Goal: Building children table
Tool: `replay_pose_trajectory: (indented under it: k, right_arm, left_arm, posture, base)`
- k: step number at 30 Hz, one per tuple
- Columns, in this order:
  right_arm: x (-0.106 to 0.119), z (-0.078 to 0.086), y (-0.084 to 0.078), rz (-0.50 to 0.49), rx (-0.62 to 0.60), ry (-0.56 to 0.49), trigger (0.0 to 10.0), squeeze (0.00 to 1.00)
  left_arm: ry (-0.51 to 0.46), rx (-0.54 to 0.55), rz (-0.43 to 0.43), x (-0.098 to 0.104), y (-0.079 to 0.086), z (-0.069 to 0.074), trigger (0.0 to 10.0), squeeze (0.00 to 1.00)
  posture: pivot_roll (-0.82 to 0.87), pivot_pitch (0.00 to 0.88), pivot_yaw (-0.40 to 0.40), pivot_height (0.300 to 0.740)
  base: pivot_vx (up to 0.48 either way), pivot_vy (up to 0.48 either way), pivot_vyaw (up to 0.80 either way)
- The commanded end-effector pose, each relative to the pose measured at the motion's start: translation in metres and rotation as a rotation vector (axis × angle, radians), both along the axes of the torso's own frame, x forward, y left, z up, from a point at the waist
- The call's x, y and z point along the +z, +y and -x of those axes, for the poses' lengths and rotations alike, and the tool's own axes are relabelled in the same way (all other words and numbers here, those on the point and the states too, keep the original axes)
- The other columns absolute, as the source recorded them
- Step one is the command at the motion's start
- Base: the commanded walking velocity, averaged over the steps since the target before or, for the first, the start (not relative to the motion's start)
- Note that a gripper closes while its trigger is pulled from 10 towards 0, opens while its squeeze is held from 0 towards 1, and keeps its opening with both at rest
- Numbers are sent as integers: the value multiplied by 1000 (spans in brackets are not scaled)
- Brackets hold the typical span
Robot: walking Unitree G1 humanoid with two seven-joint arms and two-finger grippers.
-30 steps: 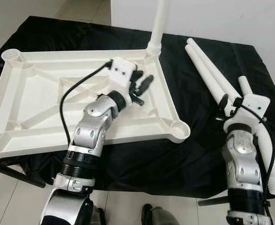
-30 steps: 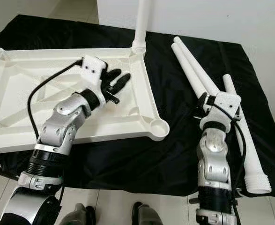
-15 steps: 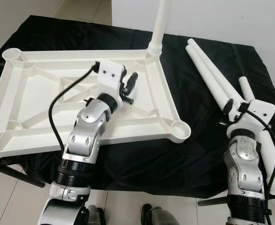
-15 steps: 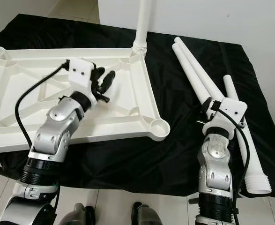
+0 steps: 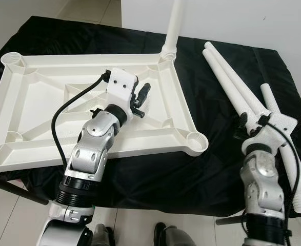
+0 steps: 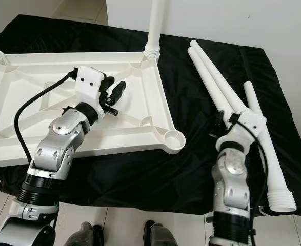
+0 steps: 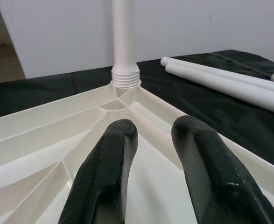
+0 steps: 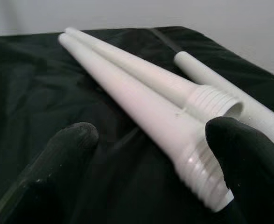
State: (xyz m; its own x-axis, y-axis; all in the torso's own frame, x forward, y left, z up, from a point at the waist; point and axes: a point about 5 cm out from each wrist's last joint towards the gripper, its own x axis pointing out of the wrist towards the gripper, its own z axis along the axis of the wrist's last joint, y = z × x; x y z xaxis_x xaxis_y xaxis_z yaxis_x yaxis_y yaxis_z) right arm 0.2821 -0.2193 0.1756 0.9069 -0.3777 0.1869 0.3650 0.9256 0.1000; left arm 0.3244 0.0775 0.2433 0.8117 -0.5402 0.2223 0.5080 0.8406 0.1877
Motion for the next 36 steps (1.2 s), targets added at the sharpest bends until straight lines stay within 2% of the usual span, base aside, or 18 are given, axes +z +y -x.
replay_pose_trajectory:
  k: [1,4,7,8,11,17,23,26,36]
  right_arm:
    - [3,5,1,11,4,-27,10000,0]
    - [2,8,3,3,5,-41,10000,0]
    - [-4,22,9,-33,-7,-48,10000,0]
    - [-4,22,9,-33,-7,-48,10000,0]
    - [-13,35,8,-114,-37,-33,10000,0]
    - [-24,39,5,-205,-72,-8,10000,0]
    - [-28,37,2,-247,-68,2,10000,0]
    - [-26,28,1,-280,-11,-14,10000,0]
    - [-21,12,-17,-314,-16,-34,10000,0]
  left_arm:
    - [13,20,-11,-5,-1,1,10000,0]
    - [16,19,-10,-5,-1,1,10000,0]
    - [11,10,-23,-6,-1,2,10000,0]
    - [11,10,-23,-6,-1,2,10000,0]
    - [6,0,-43,-8,1,3,10000,0]
    - [5,-19,-62,-9,1,3,10000,0]
    - [7,-22,-68,-8,1,2,10000,0]
    - [5,-26,-75,-8,0,3,10000,0]
    - [14,-22,-71,-7,1,4,10000,0]
  posture:
    - [7,188,-68,740]
    - [7,188,-68,740]
    - [1,185,-68,740]
    - [1,185,-68,740]
    - [-2,185,-65,740]
    - [-9,190,-55,740]
    - [-7,193,-50,740]
    - [-6,195,-46,740]
    - [7,209,-44,740]
  base:
    - [0,0,0]
    - [0,0,0]
    - [0,0,0]
    - [0,0,0]
    - [0,0,0]
    - [0,0,0]
    - [0,0,0]
    - [0,0,0]
    - [0,0,0]
